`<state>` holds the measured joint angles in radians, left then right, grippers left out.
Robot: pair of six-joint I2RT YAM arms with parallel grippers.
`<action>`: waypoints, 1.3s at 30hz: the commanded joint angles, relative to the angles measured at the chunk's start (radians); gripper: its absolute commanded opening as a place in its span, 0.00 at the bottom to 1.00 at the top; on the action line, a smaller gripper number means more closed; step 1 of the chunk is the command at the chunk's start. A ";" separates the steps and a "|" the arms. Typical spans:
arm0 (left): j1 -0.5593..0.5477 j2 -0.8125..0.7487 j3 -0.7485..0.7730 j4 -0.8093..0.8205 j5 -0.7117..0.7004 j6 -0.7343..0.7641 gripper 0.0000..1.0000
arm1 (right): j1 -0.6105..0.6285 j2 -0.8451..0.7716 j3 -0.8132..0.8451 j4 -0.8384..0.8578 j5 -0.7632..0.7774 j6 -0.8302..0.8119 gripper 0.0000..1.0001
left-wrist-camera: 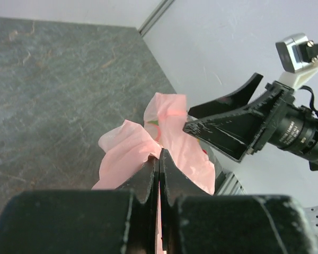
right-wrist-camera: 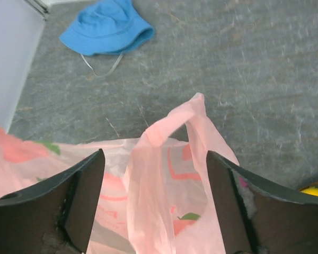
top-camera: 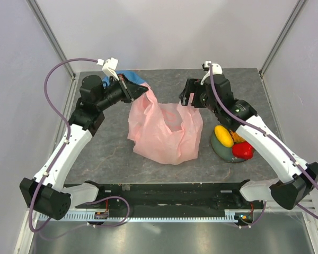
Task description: Place the fruits into the plastic bag
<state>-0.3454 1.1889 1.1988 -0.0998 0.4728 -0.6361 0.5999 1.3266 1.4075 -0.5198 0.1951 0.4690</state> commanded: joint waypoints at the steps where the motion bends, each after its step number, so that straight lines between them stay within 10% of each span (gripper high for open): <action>1: 0.029 0.026 0.047 0.122 0.020 -0.017 0.02 | -0.002 -0.127 0.010 0.130 -0.016 -0.030 0.86; 13: 0.060 0.047 0.054 0.189 0.139 -0.016 0.02 | -0.213 -0.254 -0.131 -0.181 0.087 0.140 0.72; 39: 0.063 0.029 -0.028 0.187 0.182 -0.010 0.02 | -0.681 -0.319 -0.481 -0.476 0.058 0.137 0.90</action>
<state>-0.2874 1.2366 1.1736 0.0601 0.6319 -0.6434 -0.0761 0.9855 0.9363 -0.9970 0.2222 0.6666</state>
